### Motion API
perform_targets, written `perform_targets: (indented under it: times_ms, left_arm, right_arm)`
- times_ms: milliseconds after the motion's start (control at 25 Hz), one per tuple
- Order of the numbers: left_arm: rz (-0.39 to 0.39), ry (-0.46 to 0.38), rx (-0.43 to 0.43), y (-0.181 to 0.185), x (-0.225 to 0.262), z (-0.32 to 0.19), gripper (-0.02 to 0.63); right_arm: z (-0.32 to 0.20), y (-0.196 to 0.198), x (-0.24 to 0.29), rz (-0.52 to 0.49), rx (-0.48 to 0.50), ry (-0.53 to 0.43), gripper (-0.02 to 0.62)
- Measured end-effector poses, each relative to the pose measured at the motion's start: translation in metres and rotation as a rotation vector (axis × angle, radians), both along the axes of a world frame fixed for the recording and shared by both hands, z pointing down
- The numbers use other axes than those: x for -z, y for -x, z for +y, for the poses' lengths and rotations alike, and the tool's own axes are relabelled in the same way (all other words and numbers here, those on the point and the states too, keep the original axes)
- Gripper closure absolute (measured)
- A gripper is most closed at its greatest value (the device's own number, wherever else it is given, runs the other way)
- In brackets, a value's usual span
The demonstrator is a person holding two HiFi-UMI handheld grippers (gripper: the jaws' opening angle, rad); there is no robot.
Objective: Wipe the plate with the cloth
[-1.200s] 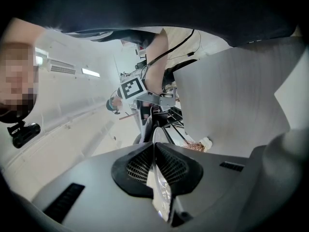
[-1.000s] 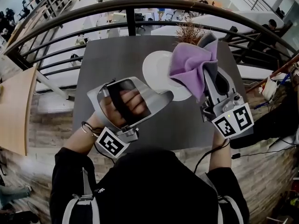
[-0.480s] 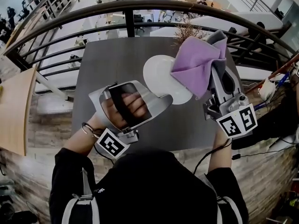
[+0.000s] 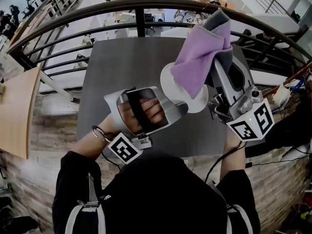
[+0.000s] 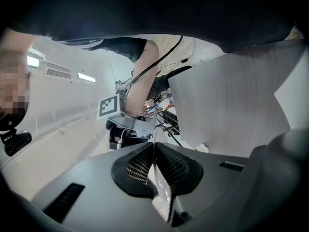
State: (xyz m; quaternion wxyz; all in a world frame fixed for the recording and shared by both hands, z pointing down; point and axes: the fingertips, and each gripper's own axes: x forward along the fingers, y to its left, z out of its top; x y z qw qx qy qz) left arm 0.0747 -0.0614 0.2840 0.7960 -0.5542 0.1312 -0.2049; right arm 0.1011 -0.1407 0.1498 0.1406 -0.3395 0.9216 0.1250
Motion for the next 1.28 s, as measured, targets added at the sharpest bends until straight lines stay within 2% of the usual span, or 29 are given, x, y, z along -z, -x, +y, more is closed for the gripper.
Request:
perform_targets:
  times_ms: [240,360,480,920,1280]
  left_arm:
    - [-0.017,-0.008,-0.012,-0.005,-0.003,0.005,0.589]
    - [-0.033,-0.015,-0.013,-0.004,-0.005,0.004,0.589]
    - [-0.026,-0.007,-0.013,0.0,-0.005,0.002,0.589]
    - [0.006,-0.015,0.002,0.001,0.004,0.002,0.589]
    - [0.041,0.006,0.036,0.01,0.009,-0.001,0.589]
  right_arm:
    - [0.01,0.027,-0.015,0.104,0.1,0.024,0.533]
    - [0.006,0.035,-0.028,0.188,0.075,0.035,0.532]
    - [0.0,0.034,-0.034,0.221,0.041,0.052,0.532]
    - [-0.016,-0.002,-0.054,0.206,-0.06,0.114,0.533]
    - [-0.025,-0.038,-0.067,0.117,-0.134,0.179,0.533]
